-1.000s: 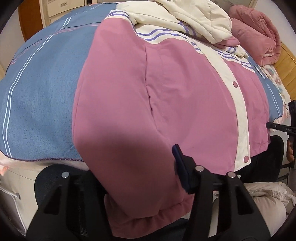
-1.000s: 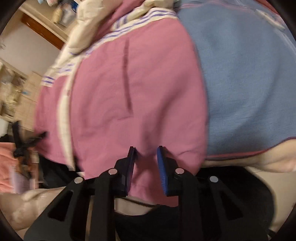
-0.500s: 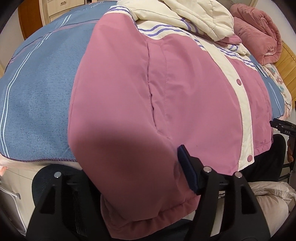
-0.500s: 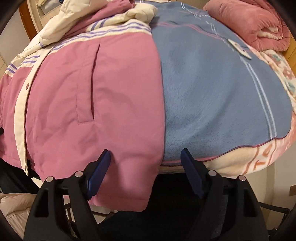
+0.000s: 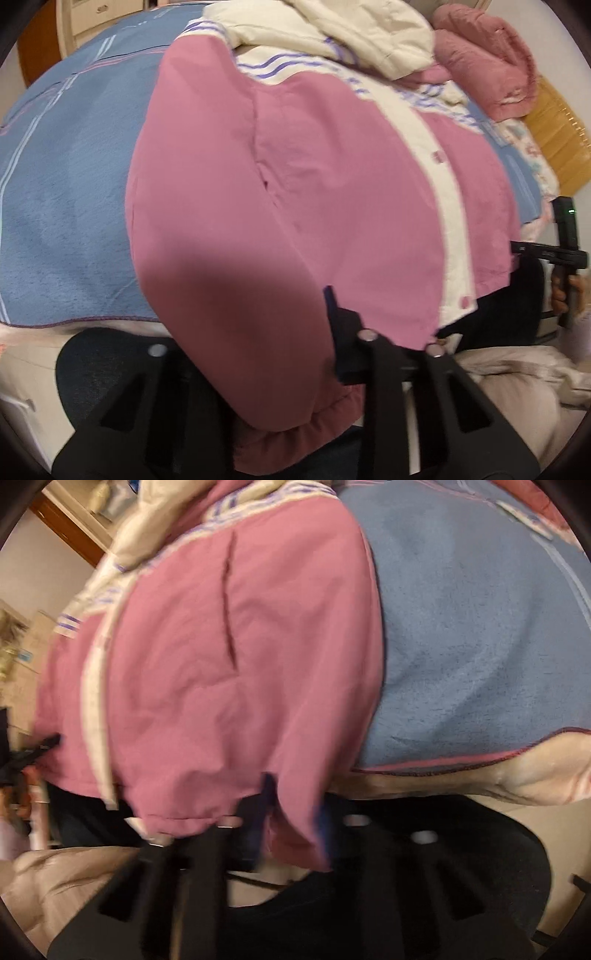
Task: Fold large clothes
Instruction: 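Lift the pink hem with both tools and fold it over toward the hood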
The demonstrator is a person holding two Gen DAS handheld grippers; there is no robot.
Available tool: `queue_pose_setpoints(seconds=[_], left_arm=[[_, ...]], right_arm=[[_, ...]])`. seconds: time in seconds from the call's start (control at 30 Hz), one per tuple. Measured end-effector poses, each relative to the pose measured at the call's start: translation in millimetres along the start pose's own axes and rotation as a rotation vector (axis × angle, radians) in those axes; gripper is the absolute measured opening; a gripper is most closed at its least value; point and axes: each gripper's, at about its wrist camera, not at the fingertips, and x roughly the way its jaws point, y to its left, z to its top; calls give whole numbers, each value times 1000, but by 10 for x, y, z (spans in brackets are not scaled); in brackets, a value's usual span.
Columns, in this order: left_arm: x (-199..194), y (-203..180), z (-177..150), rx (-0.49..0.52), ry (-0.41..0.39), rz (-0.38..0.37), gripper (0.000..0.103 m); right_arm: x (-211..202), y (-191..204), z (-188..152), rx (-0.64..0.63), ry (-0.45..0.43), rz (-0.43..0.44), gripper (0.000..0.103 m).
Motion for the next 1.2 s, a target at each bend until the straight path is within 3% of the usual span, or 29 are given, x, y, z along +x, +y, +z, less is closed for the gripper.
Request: queue_pose_setpoints(seconds=[0.03, 0.13, 0.23, 0.33, 0.43, 0.5, 0.63, 0.7, 0.83, 0.9, 0.93, 1.0, 1.1, 1.2], left_arm=[[-40, -11, 18, -4, -10, -35, 19], [-288, -49, 141, -32, -104, -236, 17], [-477, -115, 346, -29, -187, -357, 17], [-640, -206, 723, 6, -270, -452, 17], [-781, -184, 1309, -12, -370, -588, 17], [-825, -99, 1698, -45, -422, -613, 17], [-751, 310, 2642, -235, -490, -580, 17], [-593, 674, 3165, -385, -505, -524, 17], [60, 1253, 3804, -565, -421, -398, 24], [379, 1508, 3868, -631, -351, -362, 27], [642, 1674, 3857, -694, -296, -378, 27], [870, 1903, 3774, -766, -287, -458, 27], [978, 2146, 3603, -841, -335, -625, 27], [793, 2224, 3567, -827, -385, -610, 27]], right_arm=[[-50, -14, 25, -1, -7, 57, 10], [-176, -6, 125, 1, -39, 220, 9], [-316, 66, 319, 6, -93, 415, 8], [-584, 218, 750, -9, -220, 633, 8], [-821, 389, 1316, -45, -316, 647, 8], [-939, 484, 1705, -53, -391, 616, 7], [-964, 314, 2688, 113, -528, 560, 7], [-879, 105, 3119, 228, -587, 509, 7], [-422, -412, 3795, 400, -599, 376, 8], [-29, -680, 3945, 472, -526, 328, 12], [206, -814, 3997, 514, -467, 318, 12], [567, -1050, 3986, 595, -392, 428, 13], [807, -1374, 3984, 675, -356, 642, 13], [820, -1486, 3996, 690, -319, 743, 13]])
